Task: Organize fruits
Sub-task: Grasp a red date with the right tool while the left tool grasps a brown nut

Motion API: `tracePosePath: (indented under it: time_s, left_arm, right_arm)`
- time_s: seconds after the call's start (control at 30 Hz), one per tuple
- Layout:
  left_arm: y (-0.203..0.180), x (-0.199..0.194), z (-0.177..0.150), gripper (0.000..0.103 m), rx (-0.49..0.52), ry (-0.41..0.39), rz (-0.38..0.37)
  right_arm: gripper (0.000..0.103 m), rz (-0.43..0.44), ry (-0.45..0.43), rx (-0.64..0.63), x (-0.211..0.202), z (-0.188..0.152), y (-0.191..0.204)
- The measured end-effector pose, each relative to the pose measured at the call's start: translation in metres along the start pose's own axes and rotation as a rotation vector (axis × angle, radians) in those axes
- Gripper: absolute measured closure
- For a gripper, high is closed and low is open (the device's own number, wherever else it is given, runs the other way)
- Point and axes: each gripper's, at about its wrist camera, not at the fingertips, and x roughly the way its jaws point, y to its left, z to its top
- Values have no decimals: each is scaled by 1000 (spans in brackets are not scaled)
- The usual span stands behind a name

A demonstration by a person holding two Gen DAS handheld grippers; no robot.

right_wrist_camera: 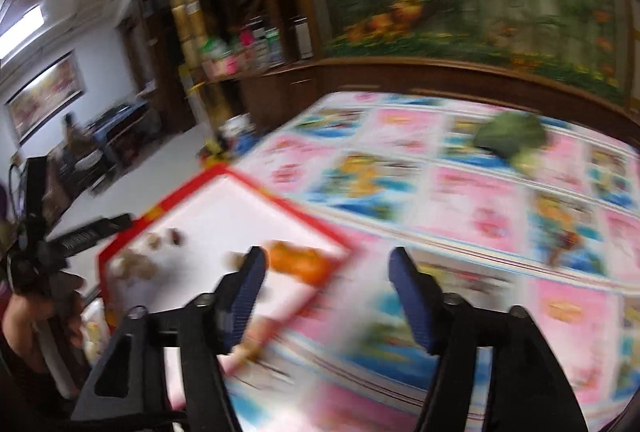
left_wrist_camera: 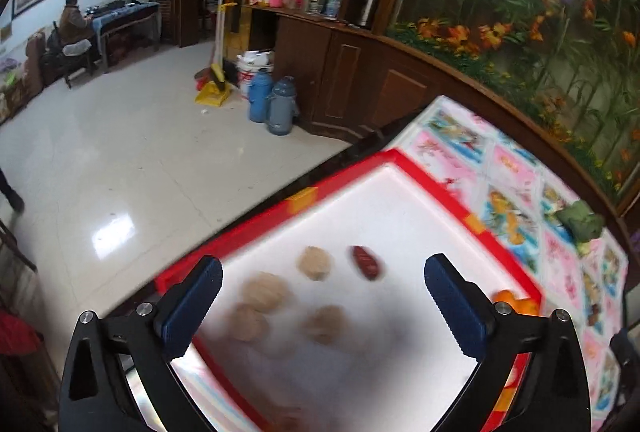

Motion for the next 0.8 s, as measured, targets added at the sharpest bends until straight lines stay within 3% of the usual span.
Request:
tracePosePath:
  time_s: [0.23, 0.3, 0.47, 0.63, 0.73, 0.8]
  left_arm:
    - [-116, -22, -40, 1, 285, -38, -195]
    - [-156, -21, -60, 1, 378, -13, -254]
    - [-222, -7, -96, 1, 539, 51, -346]
    - [-234, 8, -100, 2, 555, 70, -361]
    - [-246, 28, -93, 6, 562, 103, -365]
    - [-263, 34, -96, 9, 590, 103, -385]
  right_arm:
    - [32, -308, 78, 203, -15, -30, -152]
    - [37, -340, 129, 221, -4, -38, -182]
    - [48, -314, 175, 170, 30, -28, -203]
    - [52, -264, 194, 72, 74, 0, -191]
    - [59, -234, 203, 34, 96, 11, -183]
    - [72, -227, 203, 27, 107, 18, -183]
